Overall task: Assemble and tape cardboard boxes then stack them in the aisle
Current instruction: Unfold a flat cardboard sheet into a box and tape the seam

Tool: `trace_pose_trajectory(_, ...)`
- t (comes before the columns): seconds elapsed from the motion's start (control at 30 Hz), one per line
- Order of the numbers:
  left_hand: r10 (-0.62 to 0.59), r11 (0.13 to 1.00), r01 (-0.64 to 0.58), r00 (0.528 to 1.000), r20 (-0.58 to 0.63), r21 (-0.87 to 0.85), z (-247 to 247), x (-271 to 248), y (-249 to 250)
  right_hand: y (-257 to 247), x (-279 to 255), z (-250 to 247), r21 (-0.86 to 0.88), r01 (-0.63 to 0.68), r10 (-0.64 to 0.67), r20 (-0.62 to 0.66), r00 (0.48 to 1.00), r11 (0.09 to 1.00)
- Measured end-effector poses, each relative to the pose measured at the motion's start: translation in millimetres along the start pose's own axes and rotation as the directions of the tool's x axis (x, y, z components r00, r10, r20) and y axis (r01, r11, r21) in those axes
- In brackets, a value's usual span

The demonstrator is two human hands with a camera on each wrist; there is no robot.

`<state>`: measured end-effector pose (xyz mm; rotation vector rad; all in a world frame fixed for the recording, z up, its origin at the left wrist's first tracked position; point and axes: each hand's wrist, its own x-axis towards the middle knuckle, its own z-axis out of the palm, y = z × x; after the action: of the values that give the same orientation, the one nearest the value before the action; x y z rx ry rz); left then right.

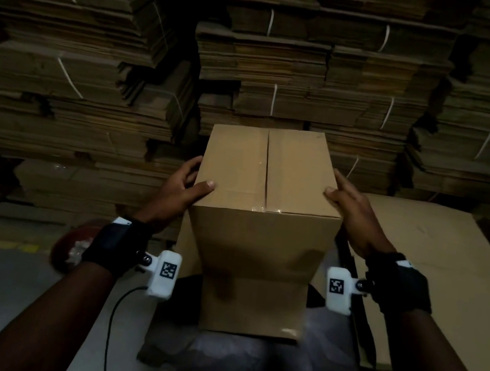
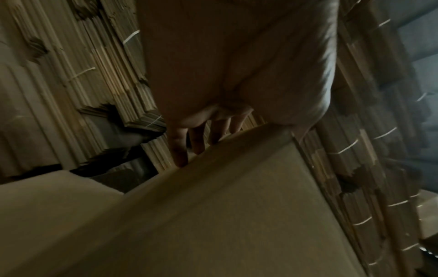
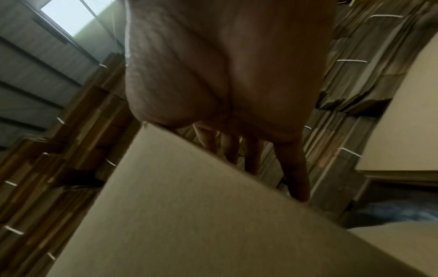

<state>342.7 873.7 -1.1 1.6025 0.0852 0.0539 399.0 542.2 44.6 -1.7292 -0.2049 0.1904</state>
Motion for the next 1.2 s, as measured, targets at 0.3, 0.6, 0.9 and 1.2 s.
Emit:
trace_pose_trajectory(0.3,-0.085,0.982,0.081,0.996,0.019,0.172,4.6,5.0,-64.8,64.2,4.8,11.5,-0.202,-0.174,0.175,-0.015,0.985,0.964)
trace_pose_trajectory(0.6,0.536,0.413,-0.488,0.813,0.228,0.769,75.4,-19.0,-57.4,61.0,2.0,41.2,-0.356,-0.161,0.104,-0.172,0.98,0.921)
trace_pose_trajectory(0.9,0.496,0.122,-0.254,0.853,0.163,0.96,117.6,-18.1,-91.5,70.0,6.1,41.2,-0.338,-0.169,0.106,-0.196,0.975,0.926)
trace_pose_trajectory(1.2,0.68,0.132,-0.435,0.693,0.238,0.891,102.5,-19.4,-90.6,76.1,8.1,39.5,-0.325,-0.154,0.089,-0.207,0.974,0.933)
